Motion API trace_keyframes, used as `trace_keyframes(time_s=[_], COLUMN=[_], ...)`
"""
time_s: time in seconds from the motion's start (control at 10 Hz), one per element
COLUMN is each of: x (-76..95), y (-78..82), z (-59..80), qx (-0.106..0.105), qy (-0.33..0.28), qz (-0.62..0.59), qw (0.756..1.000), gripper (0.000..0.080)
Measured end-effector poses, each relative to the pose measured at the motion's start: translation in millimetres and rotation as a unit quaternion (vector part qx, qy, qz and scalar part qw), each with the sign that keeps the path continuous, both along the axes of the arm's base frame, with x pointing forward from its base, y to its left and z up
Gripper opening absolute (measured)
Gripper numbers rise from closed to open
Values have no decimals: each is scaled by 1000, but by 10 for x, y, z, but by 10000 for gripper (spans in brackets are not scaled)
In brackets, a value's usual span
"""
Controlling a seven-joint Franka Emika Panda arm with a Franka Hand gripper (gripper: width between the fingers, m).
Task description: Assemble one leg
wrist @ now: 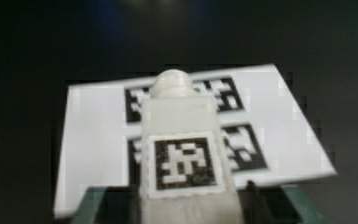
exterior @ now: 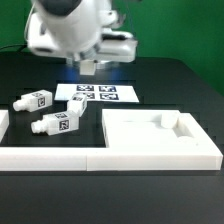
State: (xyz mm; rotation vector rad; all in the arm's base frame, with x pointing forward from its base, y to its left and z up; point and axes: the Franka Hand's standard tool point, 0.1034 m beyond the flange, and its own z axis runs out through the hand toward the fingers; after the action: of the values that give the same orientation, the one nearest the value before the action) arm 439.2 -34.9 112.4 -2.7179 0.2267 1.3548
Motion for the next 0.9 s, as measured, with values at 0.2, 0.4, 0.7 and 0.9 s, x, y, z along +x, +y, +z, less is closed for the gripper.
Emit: trace_keyframes(time_s=[0.2, 0.4, 0.7, 0.9], x=[152, 202, 963, 1171], y=[25, 65, 519, 623], z=[-166, -128, 469, 629], qx=[-26, -32, -31, -26], qy=[-82, -143, -269, -355], qz=[-13, -12, 9, 37], qw=[996, 989, 963, 934], gripper=[279, 279, 281, 281])
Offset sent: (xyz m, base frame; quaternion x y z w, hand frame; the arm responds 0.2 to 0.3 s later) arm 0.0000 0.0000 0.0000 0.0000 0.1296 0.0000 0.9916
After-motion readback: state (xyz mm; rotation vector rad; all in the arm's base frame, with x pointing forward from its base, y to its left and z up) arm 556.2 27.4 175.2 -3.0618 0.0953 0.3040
